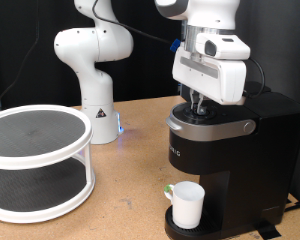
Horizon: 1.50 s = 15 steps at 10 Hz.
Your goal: Make a cup of coffee with the keurig machine
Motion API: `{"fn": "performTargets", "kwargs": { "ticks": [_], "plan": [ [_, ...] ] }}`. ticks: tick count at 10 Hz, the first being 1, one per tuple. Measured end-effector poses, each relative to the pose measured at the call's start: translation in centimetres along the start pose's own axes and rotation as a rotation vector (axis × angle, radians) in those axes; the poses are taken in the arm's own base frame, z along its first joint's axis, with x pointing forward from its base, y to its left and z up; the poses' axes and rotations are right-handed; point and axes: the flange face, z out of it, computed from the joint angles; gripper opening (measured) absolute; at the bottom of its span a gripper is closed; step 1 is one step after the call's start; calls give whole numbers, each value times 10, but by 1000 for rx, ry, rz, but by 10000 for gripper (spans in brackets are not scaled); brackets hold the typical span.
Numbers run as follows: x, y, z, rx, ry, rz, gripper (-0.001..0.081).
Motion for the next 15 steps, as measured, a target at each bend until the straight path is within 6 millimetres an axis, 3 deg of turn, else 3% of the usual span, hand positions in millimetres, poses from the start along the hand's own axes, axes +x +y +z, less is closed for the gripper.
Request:
{"fn": "performTargets", "kwargs": {
  "ticks": [9, 15],
  "plan": [
    [-10, 10, 1, 115, 103, 28, 4],
    [-13, 4, -8, 168, 161, 78, 4]
  ]
}}
